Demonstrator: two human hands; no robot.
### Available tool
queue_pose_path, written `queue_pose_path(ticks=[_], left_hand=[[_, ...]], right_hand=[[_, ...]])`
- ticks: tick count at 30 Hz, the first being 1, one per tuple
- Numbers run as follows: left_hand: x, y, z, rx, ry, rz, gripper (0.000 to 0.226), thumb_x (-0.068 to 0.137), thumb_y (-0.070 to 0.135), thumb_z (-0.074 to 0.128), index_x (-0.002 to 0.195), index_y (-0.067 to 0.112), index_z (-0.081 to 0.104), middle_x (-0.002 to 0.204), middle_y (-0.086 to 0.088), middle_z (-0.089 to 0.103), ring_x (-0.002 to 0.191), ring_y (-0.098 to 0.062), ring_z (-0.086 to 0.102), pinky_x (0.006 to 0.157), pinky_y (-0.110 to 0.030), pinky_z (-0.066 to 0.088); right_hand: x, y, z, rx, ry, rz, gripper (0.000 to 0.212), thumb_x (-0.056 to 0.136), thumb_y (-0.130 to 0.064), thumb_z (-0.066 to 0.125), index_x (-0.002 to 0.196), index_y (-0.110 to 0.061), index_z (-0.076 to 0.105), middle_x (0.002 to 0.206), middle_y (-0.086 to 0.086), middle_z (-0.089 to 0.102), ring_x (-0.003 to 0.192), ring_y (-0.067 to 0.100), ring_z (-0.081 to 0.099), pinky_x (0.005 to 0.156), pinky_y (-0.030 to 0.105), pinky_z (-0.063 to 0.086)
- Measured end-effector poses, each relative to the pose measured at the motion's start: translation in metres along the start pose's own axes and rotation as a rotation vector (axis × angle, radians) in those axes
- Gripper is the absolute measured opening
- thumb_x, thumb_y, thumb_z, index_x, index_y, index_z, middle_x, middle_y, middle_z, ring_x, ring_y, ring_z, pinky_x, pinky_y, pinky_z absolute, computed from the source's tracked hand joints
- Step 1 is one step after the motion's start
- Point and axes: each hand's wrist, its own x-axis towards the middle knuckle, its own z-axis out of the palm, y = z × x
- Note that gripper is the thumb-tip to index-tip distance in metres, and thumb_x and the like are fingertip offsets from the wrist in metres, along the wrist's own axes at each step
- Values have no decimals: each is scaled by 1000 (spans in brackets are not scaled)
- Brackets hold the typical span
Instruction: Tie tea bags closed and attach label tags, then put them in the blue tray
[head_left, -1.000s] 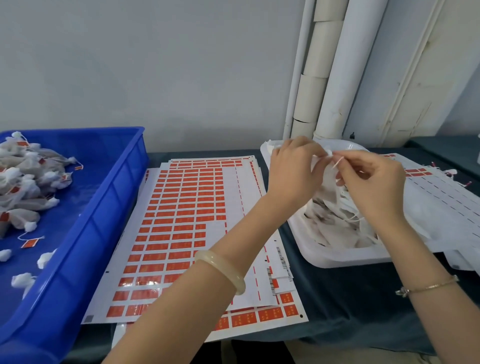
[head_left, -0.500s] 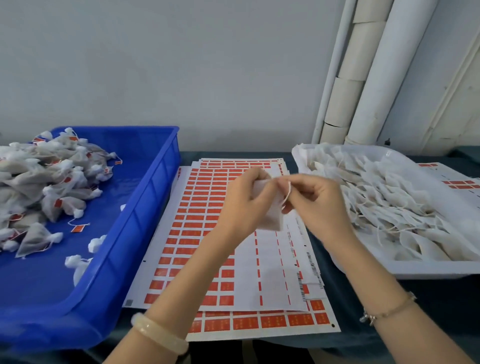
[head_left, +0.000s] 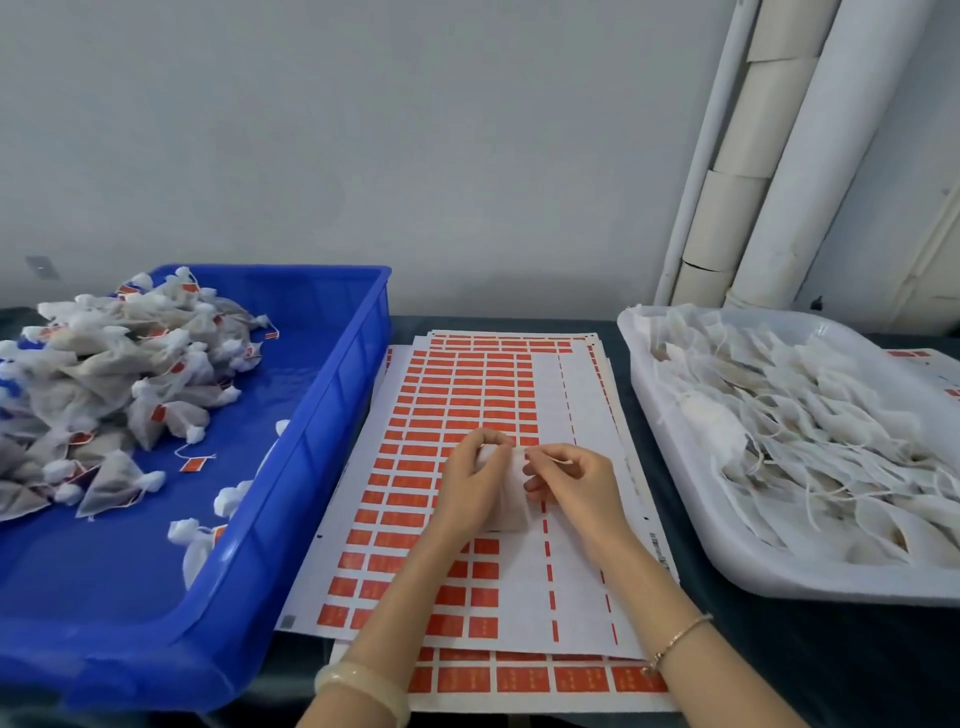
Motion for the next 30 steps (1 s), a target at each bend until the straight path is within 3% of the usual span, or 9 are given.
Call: queue_pose_path(ticks=[9,12,17,24,30], left_hand=[[8,-15,2,19,59,43,17,98,26,50,93,38,61,95,21,61,89,10,55,65,-6,41],[9,-18,2,5,38,63,19,99,24,49,99,36,63,102,21,62,97,5,56,74,-9,41],[10,-19,2,-38,32,129,6,88,30,66,90,35,68,89,23,67,89,4,60,69,-5,47],[11,-23,4,-16,69,120,12,87,29,68,86,40,66,81,24,67,85,6,60,62,-4,45],[11,-21,6,9,49,114,16,88,24,65,80,38,63,75,13,66,77,-6,65,60,-8,48]], right_hand=[[15,14,0,-29,14,-32,5,88,-24,68,92,-21,69,77,-5,73,68,14,71,64,22,58],[14,18,0,-46,-7,-66,7,90,-23,66,94,-19,69,77,-5,72,68,14,70,64,23,58],[14,19,1,-62,-29,-130,8,90,-22,65,96,-24,70,79,-7,72,69,15,70,63,25,59],[14,21,4,-211,101,-225,8,88,-28,67,95,-31,68,91,-20,66,87,-5,60,68,4,48],[12,20,8,-282,127,-268,7,89,-26,66,95,-29,65,92,-18,63,84,-5,59,67,1,45]])
